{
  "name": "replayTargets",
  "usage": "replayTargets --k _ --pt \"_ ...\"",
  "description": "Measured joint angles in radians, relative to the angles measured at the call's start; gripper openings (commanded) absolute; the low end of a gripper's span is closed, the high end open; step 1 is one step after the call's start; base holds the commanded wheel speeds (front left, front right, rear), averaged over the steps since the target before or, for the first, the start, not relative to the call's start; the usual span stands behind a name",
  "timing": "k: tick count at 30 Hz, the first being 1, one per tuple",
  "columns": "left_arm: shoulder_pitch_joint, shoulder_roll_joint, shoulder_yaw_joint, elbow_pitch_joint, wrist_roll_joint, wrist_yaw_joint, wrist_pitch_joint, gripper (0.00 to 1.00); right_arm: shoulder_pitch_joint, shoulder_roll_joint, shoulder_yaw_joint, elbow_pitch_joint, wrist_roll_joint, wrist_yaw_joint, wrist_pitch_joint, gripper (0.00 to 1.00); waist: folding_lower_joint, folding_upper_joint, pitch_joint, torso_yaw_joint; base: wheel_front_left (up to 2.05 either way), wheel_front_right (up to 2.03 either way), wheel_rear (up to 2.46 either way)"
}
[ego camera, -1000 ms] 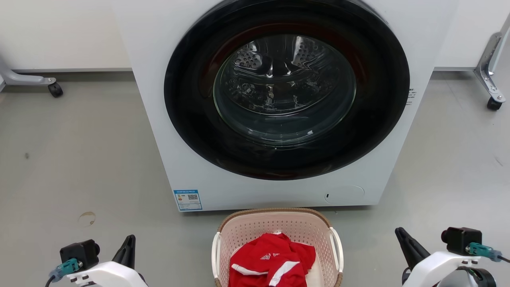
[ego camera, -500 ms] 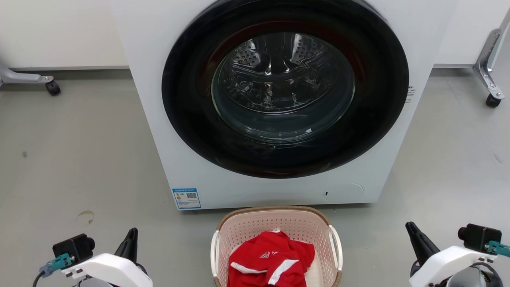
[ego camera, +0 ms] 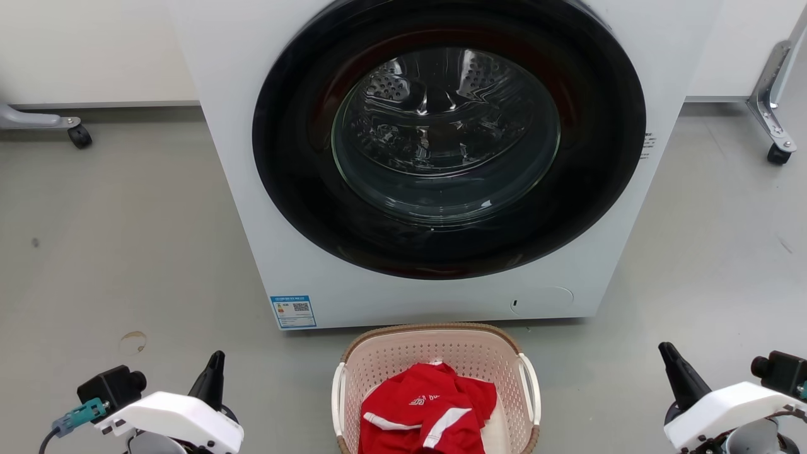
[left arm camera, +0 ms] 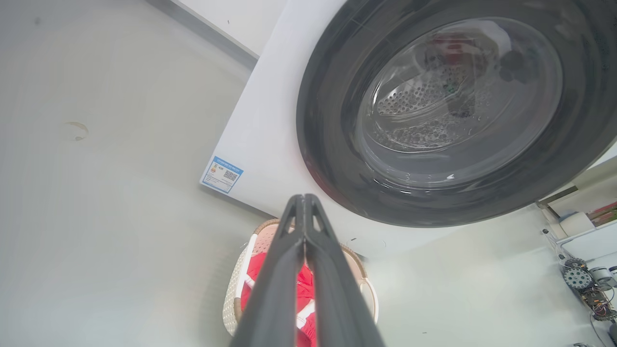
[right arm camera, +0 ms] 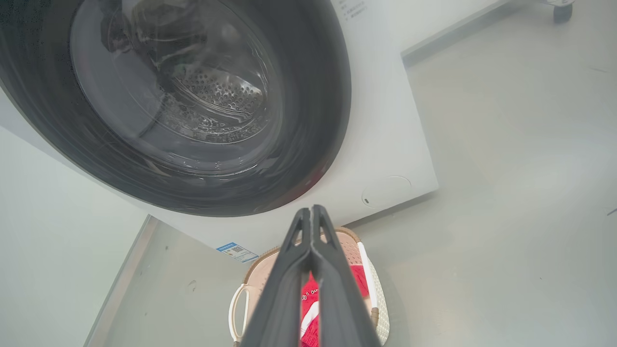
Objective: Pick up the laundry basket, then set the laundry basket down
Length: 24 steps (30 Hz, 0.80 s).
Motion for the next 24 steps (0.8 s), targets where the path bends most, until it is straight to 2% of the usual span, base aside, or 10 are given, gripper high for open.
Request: replayTargets --k 24 --pt "0.02 -0.089 0.153 -0.006 -0.11 -0.08 0.054 0.0 -0.001 0.0 -0.079 -0.023 0.202 -0.001 0.022 0.0 -0.0001 0.0 0.013 -0.007 0.0 0.0 0.0"
